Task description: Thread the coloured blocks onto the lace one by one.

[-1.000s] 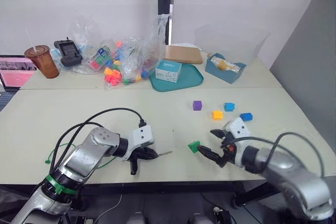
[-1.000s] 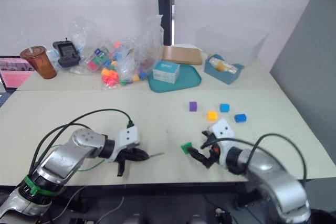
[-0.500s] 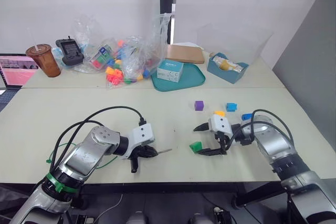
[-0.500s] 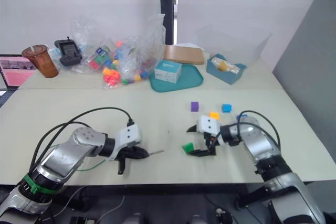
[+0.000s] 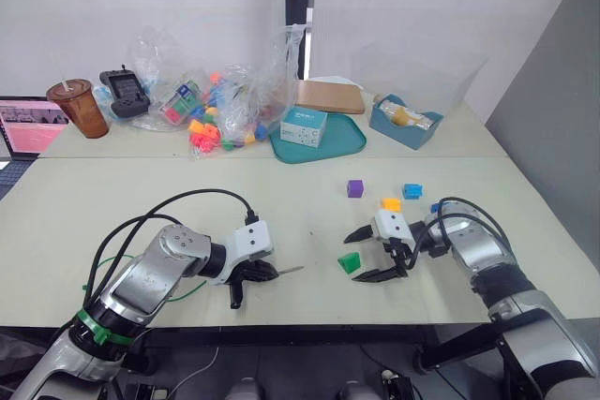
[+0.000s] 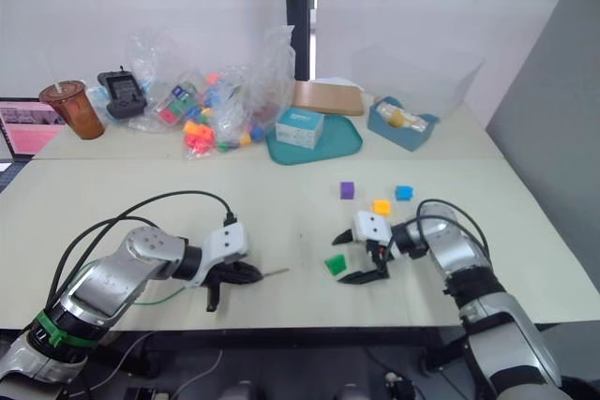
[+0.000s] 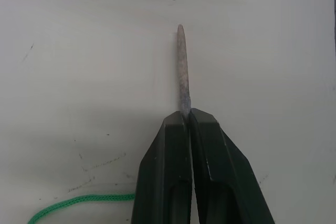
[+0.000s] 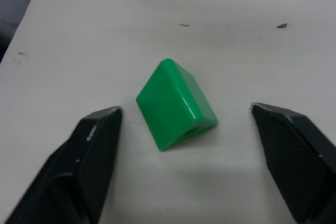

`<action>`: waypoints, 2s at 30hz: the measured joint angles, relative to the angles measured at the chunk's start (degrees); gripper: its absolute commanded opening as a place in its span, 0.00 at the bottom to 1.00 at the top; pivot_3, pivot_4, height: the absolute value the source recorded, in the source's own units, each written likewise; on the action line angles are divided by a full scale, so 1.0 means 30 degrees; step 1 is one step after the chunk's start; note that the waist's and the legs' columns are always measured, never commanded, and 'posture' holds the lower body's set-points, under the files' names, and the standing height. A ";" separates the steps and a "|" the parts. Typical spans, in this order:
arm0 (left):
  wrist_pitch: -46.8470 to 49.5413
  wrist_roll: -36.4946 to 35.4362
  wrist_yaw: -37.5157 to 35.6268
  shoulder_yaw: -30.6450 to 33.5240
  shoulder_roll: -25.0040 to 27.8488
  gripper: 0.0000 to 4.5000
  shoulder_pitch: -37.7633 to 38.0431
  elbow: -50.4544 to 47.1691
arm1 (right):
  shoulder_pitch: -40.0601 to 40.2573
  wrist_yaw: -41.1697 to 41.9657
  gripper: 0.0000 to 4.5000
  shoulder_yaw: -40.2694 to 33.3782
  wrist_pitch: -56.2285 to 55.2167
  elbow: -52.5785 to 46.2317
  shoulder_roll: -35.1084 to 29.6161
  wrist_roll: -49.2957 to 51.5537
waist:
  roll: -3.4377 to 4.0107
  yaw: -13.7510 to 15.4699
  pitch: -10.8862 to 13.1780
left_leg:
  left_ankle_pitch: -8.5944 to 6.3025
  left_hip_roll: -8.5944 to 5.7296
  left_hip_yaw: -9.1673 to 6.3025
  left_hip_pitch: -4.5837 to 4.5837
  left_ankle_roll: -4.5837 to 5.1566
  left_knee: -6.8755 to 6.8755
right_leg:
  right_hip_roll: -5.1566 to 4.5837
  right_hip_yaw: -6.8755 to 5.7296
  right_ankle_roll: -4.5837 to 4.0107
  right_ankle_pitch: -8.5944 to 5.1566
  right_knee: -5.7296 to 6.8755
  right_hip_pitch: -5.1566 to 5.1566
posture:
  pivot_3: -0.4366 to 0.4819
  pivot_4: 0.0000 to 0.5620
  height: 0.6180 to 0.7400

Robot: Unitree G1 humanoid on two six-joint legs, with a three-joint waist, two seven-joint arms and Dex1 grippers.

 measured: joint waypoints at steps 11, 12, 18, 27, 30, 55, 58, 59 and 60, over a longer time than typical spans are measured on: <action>0.0189 -0.0037 -0.0022 -0.0013 0.0048 0.00 -0.0030 -0.0010 | 0.1680 -0.0565 0.28 -0.0599 0.0961 -0.2845 -0.0033 -0.0291 | 0.0001 -0.0002 0.0000 | 0.0004 0.0001 -0.0006 0.0029 -0.0007 0.0001 | 0.0004 0.0002 -0.0001 -0.0001 0.0061 0.0000 | 0.48 0.27 1.00; 0.0245 -0.0058 -0.0014 -0.0014 0.0029 0.00 -0.0051 -0.0009 | 0.2035 -0.0790 0.28 -0.0653 0.1363 -0.3486 -0.0038 -0.0281 | 0.0001 -0.0007 0.0000 | 0.0004 0.0000 -0.0006 0.0029 -0.0007 0.0001 | 0.0004 0.0003 -0.0001 -0.0001 0.0061 0.0000 | 0.48 0.27 1.00; 0.0431 -0.0270 -0.0260 -0.0771 -0.0488 0.00 -0.1017 0.0255 | 0.3820 -0.2615 0.28 -0.0615 0.4606 -0.7768 -0.0071 -0.0609 | 0.0000 -0.0002 0.0000 | 0.0004 -0.0002 -0.0007 0.0029 -0.0007 0.0001 | 0.0007 0.0004 -0.0001 -0.0001 0.0062 0.0001 | 0.48 0.27 1.00; 0.1162 0.0247 -0.0965 -0.3047 -0.1023 0.00 -0.3335 0.1351 | 0.3604 -0.3271 0.28 0.0131 0.5436 -0.9444 -0.0423 -0.1837 | -0.0002 -0.0024 -0.0001 | 0.0004 -0.0002 -0.0006 0.0074 -0.0006 0.0001 | 0.0017 0.0011 -0.0003 -0.0002 0.0057 0.0035 | 0.48 0.27 1.00; 0.1524 0.0263 -0.1004 -0.3278 -0.1070 0.00 -0.3648 0.1450 | 0.3602 -0.3182 0.28 0.0173 0.5464 -0.9500 -0.0453 -0.1836 | -0.0001 -0.0038 -0.0001 | 0.0004 -0.0001 -0.0007 0.0075 -0.0006 0.0001 | 0.0017 0.0011 -0.0003 -0.0003 0.0061 0.0035 | 0.48 0.27 1.00; 0.1826 0.0155 -0.1097 -0.3286 -0.1823 0.00 -0.3993 0.1635 | 0.3690 -0.3310 0.28 0.0490 0.5911 -1.0156 -0.0884 -0.2010 | -0.0002 0.0030 -0.0001 | 0.0004 -0.0007 -0.0008 0.0081 -0.0006 0.0011 | 0.0010 0.0009 -0.0002 -0.0002 0.0052 0.0059 | 0.48 0.27 1.00; 0.1884 0.0164 -0.1086 -0.3287 -0.2033 0.00 -0.4058 0.1636 | 0.3707 -0.3325 0.28 0.0490 0.5932 -1.0199 -0.0952 -0.2008 | -0.0002 0.0063 -0.0001 | 0.0004 -0.0008 -0.0008 0.0081 -0.0006 0.0014 | 0.0009 0.0007 -0.0002 -0.0002 0.0047 0.0065 | 0.48 0.27 1.00; 0.1903 0.0161 -0.1080 -0.3287 -0.2104 0.00 -0.4124 0.1635 | 0.3715 -0.3323 0.28 0.0491 0.5945 -1.0222 -0.0978 -0.2008 | -0.0002 0.0086 0.0000 | 0.0004 -0.0008 -0.0009 0.0081 -0.0006 0.0017 | 0.0009 0.0006 -0.0003 -0.0002 0.0047 0.0066 | 0.48 0.27 1.00; 0.1903 0.0130 -0.1083 -0.3268 -0.2185 0.00 -0.4216 0.1632 | 0.3735 -0.3323 0.28 0.0496 0.5966 -1.0273 -0.1002 -0.2017 | -0.0002 0.0116 0.0000 | 0.0004 -0.0008 -0.0009 0.0081 -0.0006 0.0018 | 0.0009 0.0005 -0.0002 -0.0002 0.0044 0.0071 | 0.48 0.27 1.00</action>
